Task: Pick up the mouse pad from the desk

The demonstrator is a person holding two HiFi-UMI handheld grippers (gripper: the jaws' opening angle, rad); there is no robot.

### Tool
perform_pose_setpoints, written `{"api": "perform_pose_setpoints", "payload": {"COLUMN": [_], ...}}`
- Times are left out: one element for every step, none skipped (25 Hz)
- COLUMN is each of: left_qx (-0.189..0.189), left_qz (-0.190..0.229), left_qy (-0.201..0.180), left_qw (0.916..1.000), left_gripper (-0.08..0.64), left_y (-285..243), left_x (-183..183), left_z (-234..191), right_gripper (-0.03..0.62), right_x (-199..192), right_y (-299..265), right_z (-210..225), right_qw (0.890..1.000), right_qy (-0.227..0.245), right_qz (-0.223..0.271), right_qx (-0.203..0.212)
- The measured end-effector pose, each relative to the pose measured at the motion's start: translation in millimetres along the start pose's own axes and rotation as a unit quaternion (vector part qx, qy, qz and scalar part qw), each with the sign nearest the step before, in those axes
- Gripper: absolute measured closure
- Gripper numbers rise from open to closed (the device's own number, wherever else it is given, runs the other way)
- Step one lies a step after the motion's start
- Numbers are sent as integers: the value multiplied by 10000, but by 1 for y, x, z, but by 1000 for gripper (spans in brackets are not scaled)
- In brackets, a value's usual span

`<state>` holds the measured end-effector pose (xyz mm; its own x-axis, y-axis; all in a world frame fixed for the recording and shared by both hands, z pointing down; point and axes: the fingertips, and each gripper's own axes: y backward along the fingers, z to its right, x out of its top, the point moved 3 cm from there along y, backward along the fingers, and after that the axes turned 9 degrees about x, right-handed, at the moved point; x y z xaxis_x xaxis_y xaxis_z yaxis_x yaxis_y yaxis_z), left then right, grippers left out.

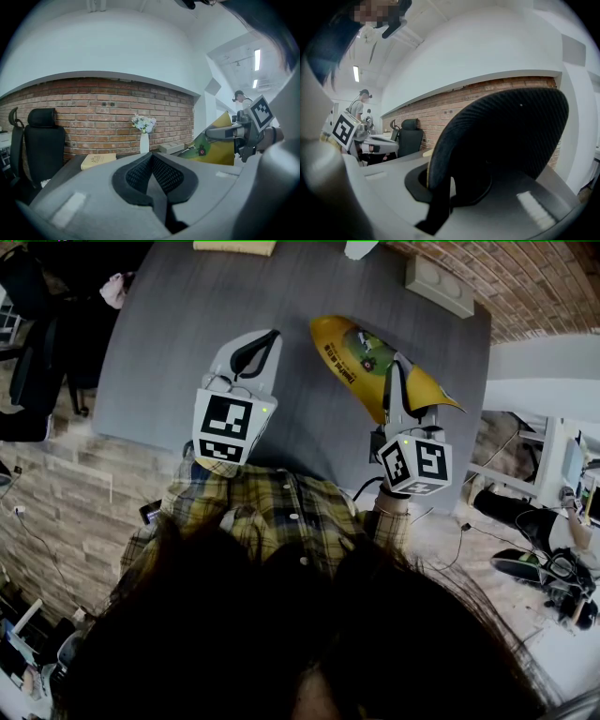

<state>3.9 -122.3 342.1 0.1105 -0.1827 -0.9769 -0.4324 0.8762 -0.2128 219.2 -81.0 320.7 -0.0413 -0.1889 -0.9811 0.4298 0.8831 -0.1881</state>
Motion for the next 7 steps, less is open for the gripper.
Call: {"api": "perform_pose_setpoints", "payload": {"left_qx": [0, -1, -1, 0, 1, 2, 3], "left_qz": [0, 0, -1, -2, -4, -6, -8], "left_qy": [-1, -1, 1, 2, 2, 2, 2], "left_qw": [10000, 10000, 10000, 10000, 10000, 10000, 10000], "left_gripper": [563, 563, 563, 563, 563, 563, 563], "left_y": [0, 0, 0, 0, -1, -1, -1], "left_x": [0, 0, 0, 0, 0, -1, -1], "left_z": [0, 0, -1, -1, -1, -1, -1], "right_gripper": [580, 580, 580, 580, 580, 580, 580], "right_x": [0, 0, 0, -1, -1, -1, -1], "right_y": [0, 0, 0, -1, -1, -1, -1], "right_z": [0, 0, 0, 0, 1, 1, 1], "right_qw": [10000, 10000, 10000, 10000, 10000, 10000, 10000], "right_qy": [1, 1, 0, -1, -1, -1, 0], "right_qz": [-5, -8, -11, -13, -14, -14, -14], "right_qx": [-2, -5, -8, -11, -13, -16, -18]}}
